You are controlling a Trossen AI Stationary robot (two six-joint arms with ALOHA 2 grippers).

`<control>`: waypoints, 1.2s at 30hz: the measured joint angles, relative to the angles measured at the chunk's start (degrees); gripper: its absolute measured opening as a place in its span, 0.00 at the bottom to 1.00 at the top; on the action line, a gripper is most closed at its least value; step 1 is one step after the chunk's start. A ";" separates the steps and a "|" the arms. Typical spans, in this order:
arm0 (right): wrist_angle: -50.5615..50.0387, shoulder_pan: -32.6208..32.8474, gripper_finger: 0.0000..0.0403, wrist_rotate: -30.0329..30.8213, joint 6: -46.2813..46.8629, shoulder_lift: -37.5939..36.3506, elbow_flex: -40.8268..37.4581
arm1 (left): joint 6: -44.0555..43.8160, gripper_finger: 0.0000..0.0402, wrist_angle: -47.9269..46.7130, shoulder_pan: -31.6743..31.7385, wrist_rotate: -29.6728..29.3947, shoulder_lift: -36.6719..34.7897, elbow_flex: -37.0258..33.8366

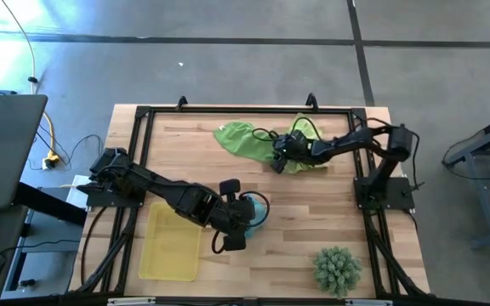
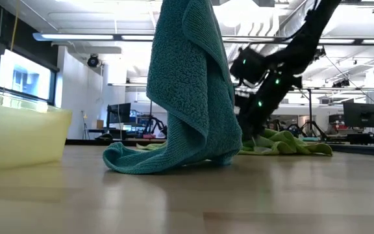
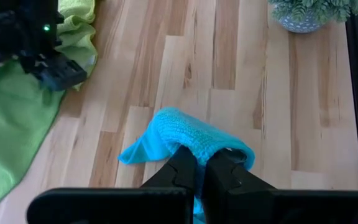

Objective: Roll microfiber towels into tight, uniform cylinder then place into a basket
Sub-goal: Roll the blue microfiber towel

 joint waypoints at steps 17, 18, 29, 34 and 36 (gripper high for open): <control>-30.99 -7.04 0.49 7.99 8.18 -7.28 0.35 | 0.00 0.00 -0.11 -0.07 0.09 0.00 0.00; -32.78 -7.72 0.49 7.99 9.21 -7.88 0.31 | 0.01 0.00 -0.11 -0.07 0.09 0.00 0.00; -39.21 -10.93 0.49 11.52 12.16 -14.94 0.27 | 0.36 0.00 -0.11 0.17 0.10 0.00 0.00; -38.86 -9.98 0.49 11.92 12.06 -20.96 0.29 | 1.42 0.00 -0.11 0.82 0.08 0.00 0.00; -38.28 -9.20 0.49 10.62 11.94 -23.59 0.31 | 1.59 0.00 -0.09 1.34 0.08 0.00 0.00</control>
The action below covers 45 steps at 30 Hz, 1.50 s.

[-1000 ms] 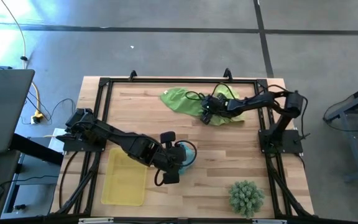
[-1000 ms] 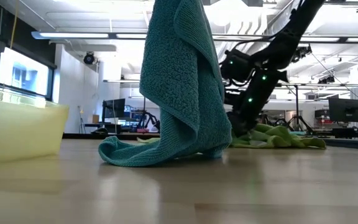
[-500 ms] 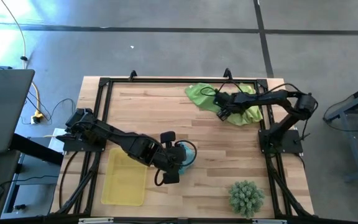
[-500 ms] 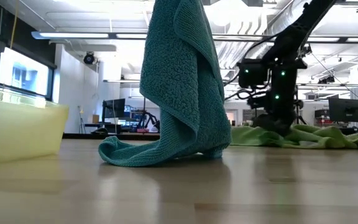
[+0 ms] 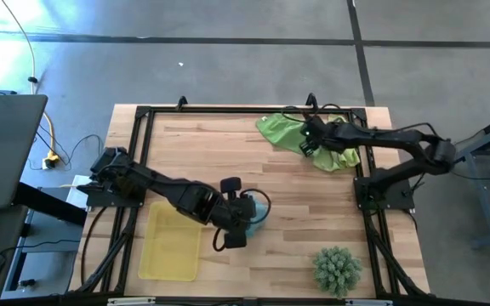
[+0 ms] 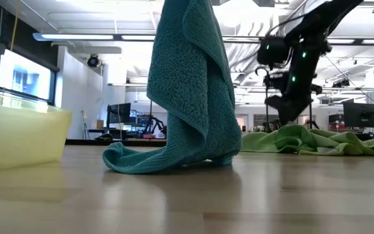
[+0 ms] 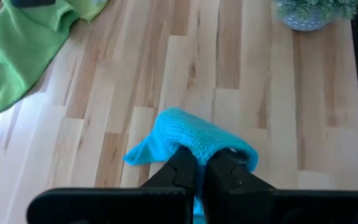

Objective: Roll microfiber towels into tight, uniform cylinder then place into a basket
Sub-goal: Roll the blue microfiber towel

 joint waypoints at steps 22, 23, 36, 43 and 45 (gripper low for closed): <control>27.25 32.19 0.49 -7.14 -4.14 -5.62 -5.64 | 3.91 0.00 2.51 13.70 1.40 0.34 -9.47; 30.24 33.41 0.49 -5.88 -3.74 -5.32 -7.14 | 3.60 0.00 3.35 14.20 1.67 0.37 -10.55; 77.01 40.64 0.49 -6.66 -11.86 10.30 -19.22 | -0.45 0.00 17.86 18.75 1.33 0.37 -20.28; 73.47 40.41 0.49 -5.96 -17.94 22.40 -11.39 | -1.13 0.00 21.16 18.97 1.04 0.37 -20.70; 70.20 40.13 0.49 -3.46 -18.14 24.55 -9.32 | -1.13 0.00 21.33 18.97 1.04 0.37 -20.70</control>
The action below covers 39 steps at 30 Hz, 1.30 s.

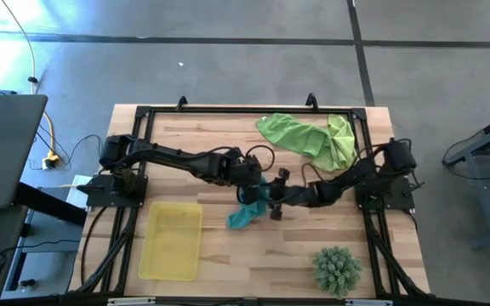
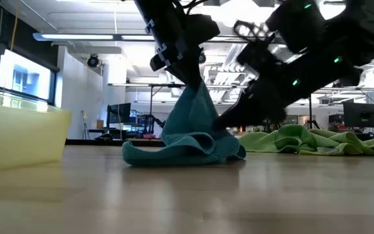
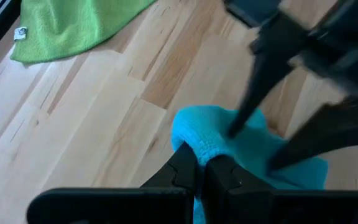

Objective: Roll microfiber towels into tight, uniform cylinder then place into a basket
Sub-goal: Roll the blue microfiber towel

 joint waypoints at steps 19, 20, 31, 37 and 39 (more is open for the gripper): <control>-18.76 0.26 0.49 20.15 -9.04 -9.78 4.71 | -2.01 0.00 -5.31 -1.62 1.62 0.00 0.00; -18.75 0.50 0.49 19.20 -8.84 -10.83 4.71 | -2.14 0.00 -5.31 -1.62 2.33 0.00 0.00; -16.16 1.01 0.49 -3.56 9.10 -16.08 4.71 | -2.16 0.00 -3.81 -2.57 11.88 -0.02 0.00; -11.04 4.31 0.49 -2.14 4.89 -11.03 4.71 | -2.63 0.00 0.31 -2.73 12.07 -0.07 0.00; -9.62 5.47 0.49 3.08 3.13 -9.42 4.71 | -2.96 0.00 0.59 -2.73 12.99 -0.09 0.00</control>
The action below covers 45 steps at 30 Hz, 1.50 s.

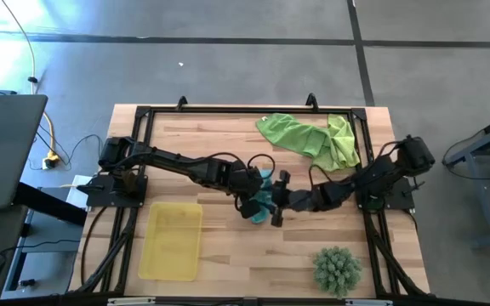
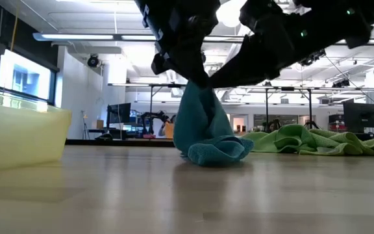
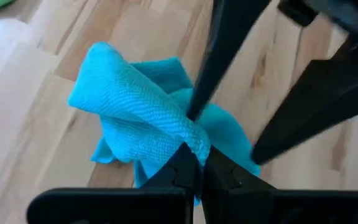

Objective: Roll microfiber towels into tight, uniform cylinder then place into a basket
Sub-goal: Roll the blue microfiber towel

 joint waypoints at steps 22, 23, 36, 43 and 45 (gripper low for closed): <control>-0.71 5.09 0.49 9.20 -0.91 0.75 -0.03 | 0.91 0.00 -0.48 -1.09 2.11 0.00 0.00; -0.65 5.31 0.49 8.38 0.40 0.75 -0.03 | 1.03 0.00 -0.44 -1.02 2.03 0.00 0.00; -2.32 2.92 0.49 13.40 5.92 1.69 -0.04 | 2.42 0.00 4.87 -0.71 6.49 0.00 0.02; -10.13 2.95 0.49 23.14 0.83 1.69 -0.04 | 2.10 0.00 3.61 -1.09 6.72 0.00 0.02; -11.04 3.01 0.49 25.21 -0.38 1.69 -0.04 | 2.09 0.00 3.61 -1.22 6.72 0.00 0.02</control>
